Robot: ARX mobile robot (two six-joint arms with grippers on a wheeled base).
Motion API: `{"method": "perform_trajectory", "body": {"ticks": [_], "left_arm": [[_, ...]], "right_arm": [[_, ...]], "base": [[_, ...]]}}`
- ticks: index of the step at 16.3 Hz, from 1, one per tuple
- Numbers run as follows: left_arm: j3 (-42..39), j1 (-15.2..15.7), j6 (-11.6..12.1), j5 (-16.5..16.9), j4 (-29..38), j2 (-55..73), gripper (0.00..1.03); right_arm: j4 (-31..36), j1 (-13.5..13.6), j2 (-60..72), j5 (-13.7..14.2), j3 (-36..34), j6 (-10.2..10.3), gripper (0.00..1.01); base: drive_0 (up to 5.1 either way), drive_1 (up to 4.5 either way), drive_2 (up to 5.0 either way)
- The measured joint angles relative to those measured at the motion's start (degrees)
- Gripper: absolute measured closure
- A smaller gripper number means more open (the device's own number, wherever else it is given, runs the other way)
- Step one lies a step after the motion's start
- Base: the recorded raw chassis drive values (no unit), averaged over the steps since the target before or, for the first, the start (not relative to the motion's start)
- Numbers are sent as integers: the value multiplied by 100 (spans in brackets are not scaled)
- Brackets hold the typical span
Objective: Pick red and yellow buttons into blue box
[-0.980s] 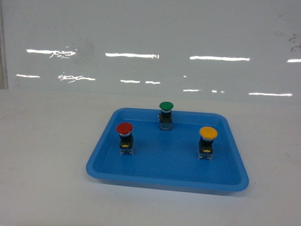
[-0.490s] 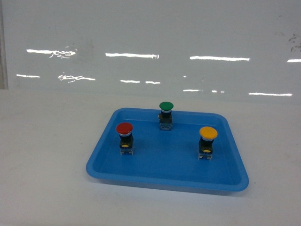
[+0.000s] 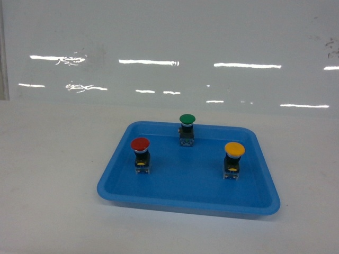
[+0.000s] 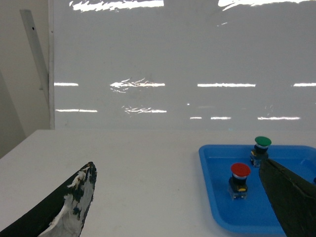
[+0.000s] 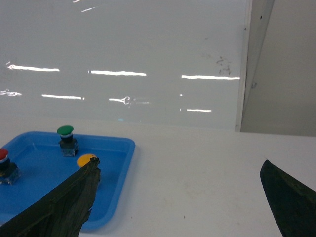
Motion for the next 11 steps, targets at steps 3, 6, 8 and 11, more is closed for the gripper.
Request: {"method": "perform_trajectory", "body": {"ticks": [3, 6, 8, 11], "left_arm": [[566, -229, 173, -55, 1663, 1777, 5], [1307, -667, 446, -389, 2787, 3818, 5], [1554, -876, 608, -511, 2710, 4610, 5], [1550, -861, 612, -529, 2769, 4557, 5]], "right_arm": [[1655, 170, 1934, 50, 721, -28, 3], [2330, 424, 3412, 205, 1246, -162, 3], [2129, 612, 3899, 223, 1401, -286, 3], [2177, 601, 3899, 240, 1397, -289, 3]], "base": [[0, 0, 0], [0, 0, 0], [0, 0, 0], [0, 0, 0]]}}
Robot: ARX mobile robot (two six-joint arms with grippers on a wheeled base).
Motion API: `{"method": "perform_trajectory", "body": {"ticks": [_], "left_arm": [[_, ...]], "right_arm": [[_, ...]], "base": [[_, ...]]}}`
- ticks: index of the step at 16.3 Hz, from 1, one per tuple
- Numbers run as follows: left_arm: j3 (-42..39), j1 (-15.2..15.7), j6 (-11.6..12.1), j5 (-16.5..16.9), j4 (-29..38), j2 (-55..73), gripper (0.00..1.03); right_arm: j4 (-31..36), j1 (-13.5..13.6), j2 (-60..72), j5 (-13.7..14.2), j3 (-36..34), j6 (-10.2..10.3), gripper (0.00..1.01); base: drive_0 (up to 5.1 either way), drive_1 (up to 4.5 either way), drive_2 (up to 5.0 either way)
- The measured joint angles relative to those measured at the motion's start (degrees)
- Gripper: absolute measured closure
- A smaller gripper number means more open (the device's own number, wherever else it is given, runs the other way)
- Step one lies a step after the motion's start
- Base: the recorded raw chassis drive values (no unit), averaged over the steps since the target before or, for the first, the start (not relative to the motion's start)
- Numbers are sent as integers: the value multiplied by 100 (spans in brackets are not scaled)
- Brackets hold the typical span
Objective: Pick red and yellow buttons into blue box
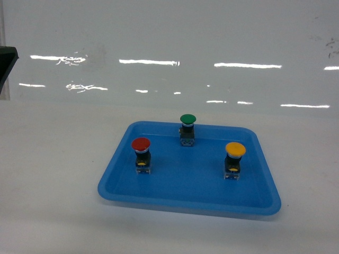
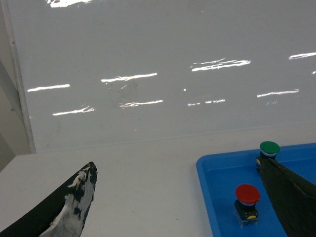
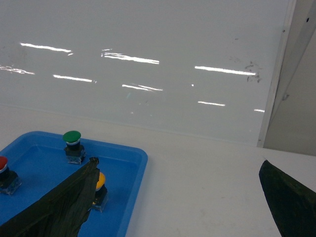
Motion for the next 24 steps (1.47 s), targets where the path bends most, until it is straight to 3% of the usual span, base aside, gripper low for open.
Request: {"method": "perform_trajectory", "body": {"ticks": [5, 8, 11, 14, 18, 24], "left_arm": [[0, 0, 0, 7, -4, 0, 5], [0, 0, 2, 7, 2, 0, 5], [0, 0, 2, 7, -4, 0, 5], [0, 0, 2, 7, -4, 0, 5], [0, 0, 4, 7, 0, 0, 5], [0, 0, 17, 9, -4, 2, 5]], "right_arm": [[-4, 0, 0, 0, 0, 0, 3], [809, 85, 1001, 133, 319, -66, 3], [1325, 426, 2103, 229, 800, -127, 3], [1246, 715, 3104, 210, 1491, -151, 3], [656, 787, 4162, -44, 2310, -260, 3], [654, 787, 4179, -68, 2299, -280, 3]], "base": [[0, 0, 0], [0, 0, 0], [0, 0, 0], [0, 0, 0], [0, 0, 0], [0, 0, 0]]}}
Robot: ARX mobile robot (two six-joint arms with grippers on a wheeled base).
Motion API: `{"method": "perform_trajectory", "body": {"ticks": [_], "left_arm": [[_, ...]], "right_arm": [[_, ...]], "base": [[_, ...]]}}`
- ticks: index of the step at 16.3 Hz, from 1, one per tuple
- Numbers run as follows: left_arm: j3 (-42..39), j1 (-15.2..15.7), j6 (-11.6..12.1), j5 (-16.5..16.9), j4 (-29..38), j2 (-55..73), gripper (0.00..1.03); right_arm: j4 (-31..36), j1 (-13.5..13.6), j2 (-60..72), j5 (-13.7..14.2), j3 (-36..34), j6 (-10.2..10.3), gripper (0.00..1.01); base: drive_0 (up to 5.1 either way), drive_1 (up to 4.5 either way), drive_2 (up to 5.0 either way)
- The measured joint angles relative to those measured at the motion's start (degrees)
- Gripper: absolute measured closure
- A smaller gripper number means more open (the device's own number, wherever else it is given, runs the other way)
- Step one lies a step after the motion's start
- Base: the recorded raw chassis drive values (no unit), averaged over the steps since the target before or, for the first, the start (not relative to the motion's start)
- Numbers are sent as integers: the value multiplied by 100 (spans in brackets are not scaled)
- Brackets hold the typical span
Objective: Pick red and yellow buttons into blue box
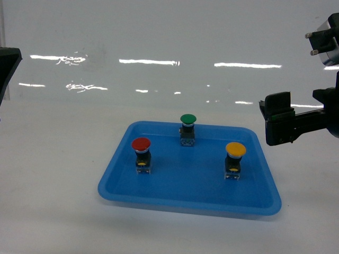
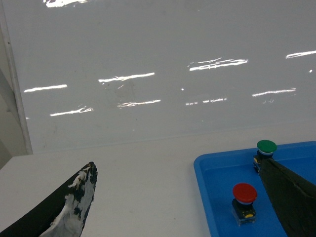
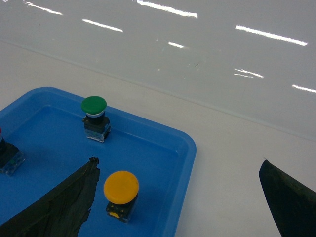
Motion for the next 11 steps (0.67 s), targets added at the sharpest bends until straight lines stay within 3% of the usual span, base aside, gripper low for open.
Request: {"method": "perform_trajectory", "body": {"ticks": [2, 3, 4, 8, 11], "left_arm": [[0, 0, 0, -2, -2, 0, 5], [0, 0, 0, -2, 4, 0, 5], [0, -2, 2, 2, -2, 0, 5], [0, 0, 2, -2, -2, 0, 5], [0, 0, 4, -2, 2, 0, 5]], "right_arm": [[249, -13, 92, -306, 96, -46, 3], [398, -22, 380, -323, 330, -107, 3], [282, -44, 719, -505, 645, -107, 3], [-9, 0, 1600, -774, 1550, -367, 3], [-111, 48, 1956, -621, 1803, -546, 3]], "base": [[0, 0, 0], [0, 0, 0], [0, 0, 0], [0, 0, 0], [0, 0, 0]]}}
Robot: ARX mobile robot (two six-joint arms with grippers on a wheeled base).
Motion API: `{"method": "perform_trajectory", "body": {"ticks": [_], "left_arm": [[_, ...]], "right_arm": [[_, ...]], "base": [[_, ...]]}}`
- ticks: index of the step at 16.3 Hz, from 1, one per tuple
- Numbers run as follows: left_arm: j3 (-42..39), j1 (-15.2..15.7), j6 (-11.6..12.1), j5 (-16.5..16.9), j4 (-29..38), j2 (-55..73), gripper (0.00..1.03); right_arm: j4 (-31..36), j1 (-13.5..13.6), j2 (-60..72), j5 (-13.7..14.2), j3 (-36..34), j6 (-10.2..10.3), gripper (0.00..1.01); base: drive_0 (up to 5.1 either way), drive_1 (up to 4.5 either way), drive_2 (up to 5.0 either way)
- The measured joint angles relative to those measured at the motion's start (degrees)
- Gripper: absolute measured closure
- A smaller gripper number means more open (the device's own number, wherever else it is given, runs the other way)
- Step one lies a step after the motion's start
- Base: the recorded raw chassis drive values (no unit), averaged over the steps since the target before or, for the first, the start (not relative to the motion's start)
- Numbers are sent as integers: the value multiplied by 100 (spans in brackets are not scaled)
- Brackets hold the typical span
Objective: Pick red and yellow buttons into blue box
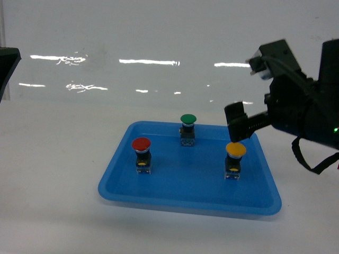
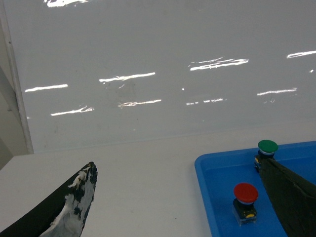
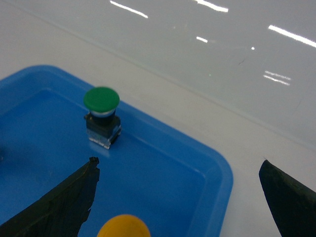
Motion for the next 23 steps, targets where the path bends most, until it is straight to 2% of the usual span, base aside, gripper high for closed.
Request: {"method": "perform_trajectory", "body": {"ticks": [4, 23], "left_arm": [[0, 0, 4, 0, -7, 0, 5], [0, 0, 15, 0, 0, 0, 5]], "right_arm": [[42, 87, 507, 50, 105, -142, 3], [164, 258, 929, 157, -83, -72, 3]], "base": [[0, 0, 0], [0, 0, 0]]}}
